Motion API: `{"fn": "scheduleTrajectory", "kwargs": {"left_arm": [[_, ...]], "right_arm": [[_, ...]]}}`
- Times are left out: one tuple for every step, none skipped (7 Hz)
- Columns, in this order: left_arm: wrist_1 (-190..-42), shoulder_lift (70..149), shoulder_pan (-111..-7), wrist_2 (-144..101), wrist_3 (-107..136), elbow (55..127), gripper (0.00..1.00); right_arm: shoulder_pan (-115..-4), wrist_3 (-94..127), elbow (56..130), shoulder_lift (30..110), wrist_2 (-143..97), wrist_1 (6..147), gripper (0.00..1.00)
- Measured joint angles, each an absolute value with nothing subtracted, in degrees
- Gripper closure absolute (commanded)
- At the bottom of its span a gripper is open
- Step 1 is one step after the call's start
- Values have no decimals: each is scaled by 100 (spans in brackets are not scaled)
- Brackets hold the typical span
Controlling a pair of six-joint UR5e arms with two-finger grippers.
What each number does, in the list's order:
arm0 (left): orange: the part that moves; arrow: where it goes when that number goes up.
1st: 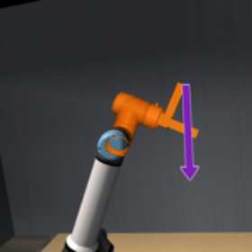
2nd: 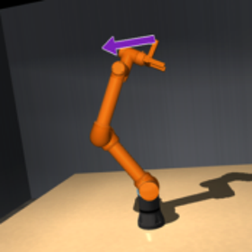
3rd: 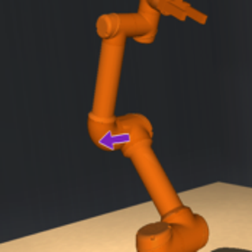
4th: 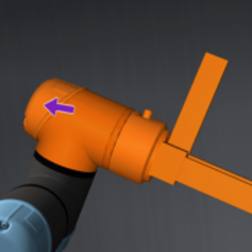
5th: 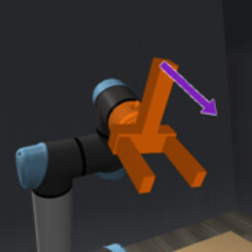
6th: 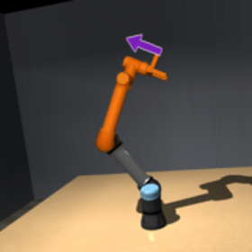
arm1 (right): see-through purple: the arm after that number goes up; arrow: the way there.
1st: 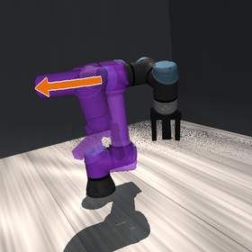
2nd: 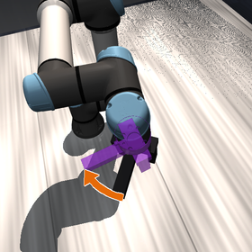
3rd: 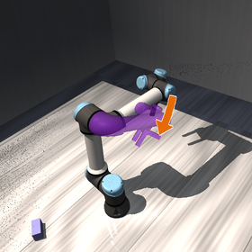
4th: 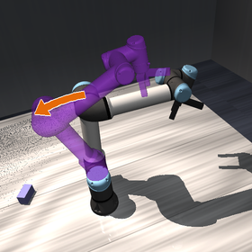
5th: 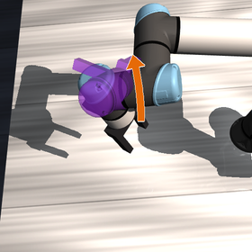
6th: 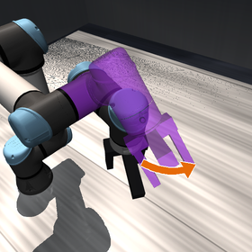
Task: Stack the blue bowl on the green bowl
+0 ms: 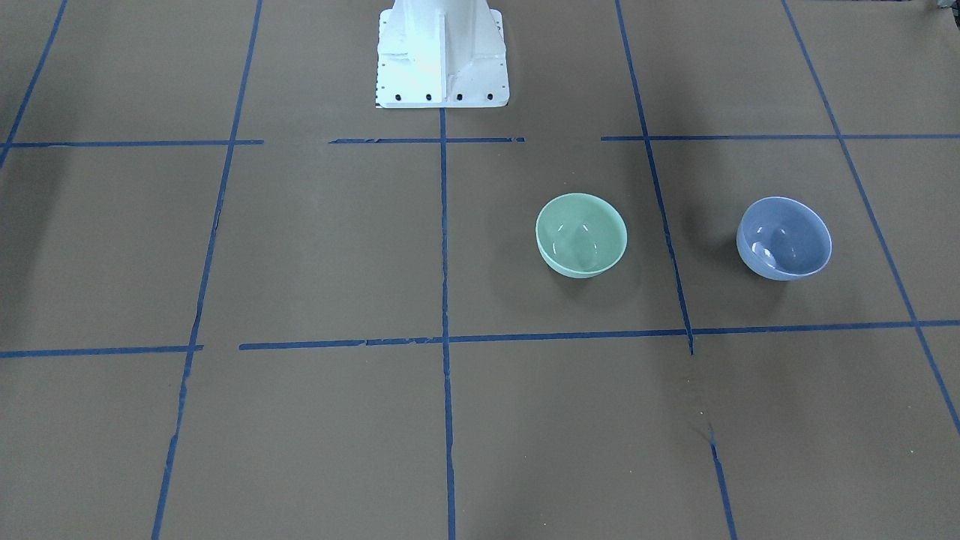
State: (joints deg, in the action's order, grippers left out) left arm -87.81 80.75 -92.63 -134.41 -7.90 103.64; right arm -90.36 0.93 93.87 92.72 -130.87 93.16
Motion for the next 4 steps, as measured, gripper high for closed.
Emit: {"fn": "scheduleTrajectory", "kwargs": {"left_arm": [[-9039,8093,-9216,-13462,-752,10290,0],[-9470,8099,-9027,-13470,-554,10211,0],[-9911,8104,-8634,-13462,18,10172,0],[-10474,8107,-8174,-13443,852,10137,0]], "right_arm": [[-9038,92,9387,9272,-13087,9316,0],[-9037,94,9387,9272,-13087,9317,0],[-9037,96,9387,9272,-13087,9316,0],[-9037,95,9387,9272,-13087,9316,0]]}}
